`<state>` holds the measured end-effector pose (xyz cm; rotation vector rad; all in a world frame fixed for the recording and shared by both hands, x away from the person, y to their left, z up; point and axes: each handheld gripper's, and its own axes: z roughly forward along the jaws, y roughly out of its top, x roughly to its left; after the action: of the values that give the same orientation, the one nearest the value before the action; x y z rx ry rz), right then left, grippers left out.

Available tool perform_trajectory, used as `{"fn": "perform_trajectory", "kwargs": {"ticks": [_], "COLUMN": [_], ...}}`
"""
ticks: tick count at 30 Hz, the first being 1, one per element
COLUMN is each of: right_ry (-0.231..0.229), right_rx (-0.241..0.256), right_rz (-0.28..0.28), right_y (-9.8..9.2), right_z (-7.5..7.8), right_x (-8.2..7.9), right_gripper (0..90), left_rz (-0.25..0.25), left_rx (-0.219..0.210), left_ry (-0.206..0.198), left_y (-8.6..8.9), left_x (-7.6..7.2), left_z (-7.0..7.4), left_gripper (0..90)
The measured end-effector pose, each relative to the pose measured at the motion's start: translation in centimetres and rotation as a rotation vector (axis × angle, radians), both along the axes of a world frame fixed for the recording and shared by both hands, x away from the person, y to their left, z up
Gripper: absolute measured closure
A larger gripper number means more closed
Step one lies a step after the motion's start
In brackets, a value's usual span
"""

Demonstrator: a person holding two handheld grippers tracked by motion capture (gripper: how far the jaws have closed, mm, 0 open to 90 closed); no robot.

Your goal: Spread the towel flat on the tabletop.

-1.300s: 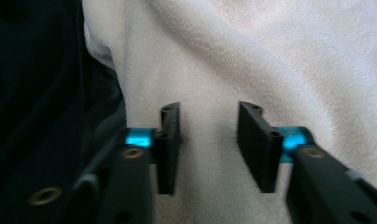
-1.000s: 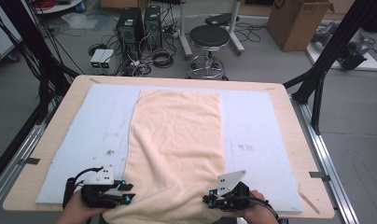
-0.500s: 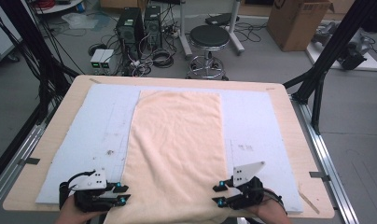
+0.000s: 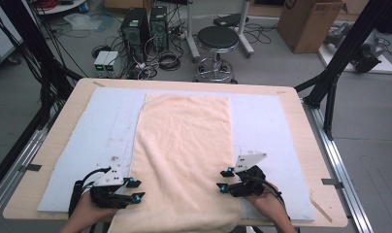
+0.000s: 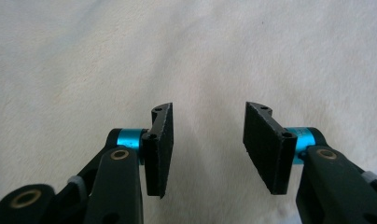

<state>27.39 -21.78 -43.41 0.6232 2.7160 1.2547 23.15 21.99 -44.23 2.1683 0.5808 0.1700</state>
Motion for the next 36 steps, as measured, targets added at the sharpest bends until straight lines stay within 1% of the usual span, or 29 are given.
{"fn": "perform_trajectory", "kwargs": {"ticks": [1, 3, 4, 5, 6, 7, 8, 10, 11, 13, 15, 17, 18, 19, 21, 22, 23, 24, 26, 30, 34, 36], "right_ry": [0.009, 0.007, 0.001, -0.003, -0.005, -0.008, -0.02, -0.02, -0.022, -0.032, -0.026, -0.022, -0.015, -0.016, -0.011, -0.011, -0.008, -0.017, -0.021, -0.028, -0.035, -0.034], "right_rx": [-0.001, -0.04, -0.039, -0.033, -0.031, -0.039, -0.046, -0.051, -0.054, -0.054, -0.05, -0.045, -0.038, -0.032, -0.023, -0.019, -0.005, 0.006, 0.025, 0.057, 0.079, 0.089], "right_rz": [0.0, -0.004, -0.008, -0.017, -0.015, -0.016, -0.014, -0.013, -0.018, -0.015, -0.017, -0.016, -0.016, -0.017, -0.03, -0.039, -0.051, -0.059, -0.082, -0.125, -0.159, -0.173], "right_y": [-0.3, -0.6, -0.8, -0.8, -0.8, -0.7, -0.6, -0.5, -0.5, -0.5, -0.4, -0.5, -0.5, -0.5, -0.5, -0.6, -0.6, -0.6, -0.7, -1.1, -1.3, -1.4], "right_z": [-0.1, -0.5, -0.7, -0.8, -0.8, -0.8, -0.8, -0.8, -0.8, -0.8, -0.8, -0.7, -0.6, -0.6, -0.5, -0.4, -0.3, -0.2, 0.1, 0.3, 0.5, 0.6], "right_x": [-0.1, -0.5, -0.7, -0.9, -0.9, -0.9, -1.0, -1.1, -1.2, -1.3, -1.3, -1.4, -1.4, -1.4, -1.3, -1.2, -1.1, -0.9, -0.7, -0.2, 0.4, 0.7], "right_gripper": [51.3, 51.3, 51.5, 51.5, 51.5, 51.5, 51.3, 50.1, 49.9, 49.3, 48.9, 48.6, 48.0, 47.4, 45.7, 44.8, 44.2, 43.0, 40.3, 36.2, 33.1, 32.3], "left_rz": [-0.001, -0.004, 0.002, 0.007, 0.013, 0.011, 0.013, 0.01, 0.017, 0.01, 0.01, 0.016, 0.024, 0.043, 0.07, 0.08, 0.087, 0.095, 0.113, 0.148, 0.188, 0.209], "left_rx": [0.002, -0.012, -0.007, 0.004, 0.008, 0.018, 0.023, 0.029, 0.026, 0.032, 0.032, 0.026, 0.023, 0.013, -0.033, -0.046, -0.068, -0.08, -0.087, -0.106, -0.132, -0.124], "left_ry": [0.005, -0.012, -0.022, -0.033, -0.033, -0.041, -0.047, -0.052, -0.051, -0.053, -0.052, -0.046, -0.043, -0.05, -0.052, -0.058, -0.056, -0.054, -0.059, -0.036, -0.012, -0.021], "left_y": [0.4, 1.1, 1.3, 1.4, 1.5, 1.7, 1.8, 2.0, 2.1, 2.2, 2.2, 2.2, 2.2, 2.2, 2.4, 2.5, 2.5, 2.4, 2.1, 1.5, 1.6, 1.7], "left_x": [-0.2, -0.8, -1.1, -1.4, -1.6, -1.8, -2.0, -2.5, -2.7, -2.7, -2.7, -2.6, -2.5, -2.3, -1.8, -1.6, -1.3, -1.1, -0.6, 0.6, 1.7, 2.1], "left_z": [-0.1, -0.4, -0.4, -0.4, -0.4, -0.3, -0.3, -0.3, -0.3, -0.3, -0.3, -0.2, -0.2, 0.0, 0.3, 0.6, 0.8, 0.9, 1.1, 1.3, 1.6, 1.6], "left_gripper": [51.2, 50.1, 50.7, 53.8, 58.0, 59.9, 60.3, 60.2, 60.2, 60.1, 59.9, 59.6, 58.4, 57.1, 55.4, 54.5, 53.7, 53.0, 50.9, 45.7, 42.7, 42.3]}}
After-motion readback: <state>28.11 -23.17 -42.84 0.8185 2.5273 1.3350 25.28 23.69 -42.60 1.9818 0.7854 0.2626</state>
